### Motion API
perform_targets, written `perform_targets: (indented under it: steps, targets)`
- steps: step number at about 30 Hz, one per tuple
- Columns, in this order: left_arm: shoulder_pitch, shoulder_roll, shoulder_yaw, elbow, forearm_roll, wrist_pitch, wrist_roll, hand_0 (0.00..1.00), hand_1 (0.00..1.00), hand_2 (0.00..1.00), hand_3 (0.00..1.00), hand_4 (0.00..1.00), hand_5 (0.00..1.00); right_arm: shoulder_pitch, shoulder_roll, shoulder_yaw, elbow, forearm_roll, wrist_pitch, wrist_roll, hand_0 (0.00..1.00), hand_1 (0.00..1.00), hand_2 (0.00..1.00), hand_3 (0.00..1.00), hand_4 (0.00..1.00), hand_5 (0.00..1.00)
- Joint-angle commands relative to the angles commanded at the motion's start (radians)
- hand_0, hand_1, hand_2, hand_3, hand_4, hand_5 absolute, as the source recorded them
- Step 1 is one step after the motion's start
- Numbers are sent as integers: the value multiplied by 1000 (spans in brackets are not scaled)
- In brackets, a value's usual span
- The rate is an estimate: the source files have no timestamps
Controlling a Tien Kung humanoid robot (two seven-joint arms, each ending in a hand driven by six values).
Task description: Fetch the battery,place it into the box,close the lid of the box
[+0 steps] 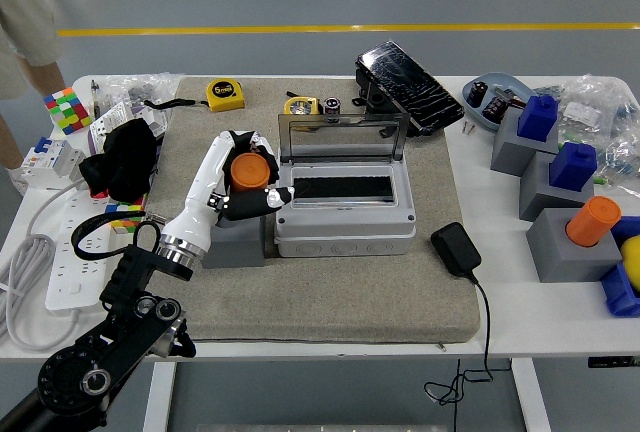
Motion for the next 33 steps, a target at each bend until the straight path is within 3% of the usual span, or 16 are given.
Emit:
perform_targets:
  steps: [7,14,18,25,26,31,32,33]
  targets:
    - [-114,5,124,11,111,-27,158,106,102,158,235,965,2,-2,1,-6,0,2,1,-1,642,667,674,608,992,600]
    - [-232,-18,223,60,187,-48,260,120,115,167,258,976,2,-1,1,-8,0,5,1,-2,640,666,675,607,992,600]
    - [-284,-41,259,100,210,-54,281,120,115,167,258,976,2,-3,0,-6,0,3,1,-4,640,666,675,607,992,600]
    - [-347,-80,310,174,237,-45,269,126,119,172,265,977,2,-3,1,-9,0,6,1,-3,641,666,675,608,992,600]
    - [-352,-85,313,182,240,-44,268,142,135,184,337,972,2,-3,1,-11,0,7,1,-3,641,667,674,608,992,600]
    - [-366,-85,309,203,259,-38,264,142,135,184,337,972,2,-1,1,-11,0,7,1,-3,641,667,674,608,992,600]
    - [-368,-85,308,204,262,-38,263,197,217,266,540,986,11,-1,0,-10,0,6,1,-4,642,667,675,608,992,600]
    - [-369,-85,310,206,264,-37,261,197,217,266,540,986,11,-1,0,-7,0,4,1,-4,642,667,675,608,992,600]
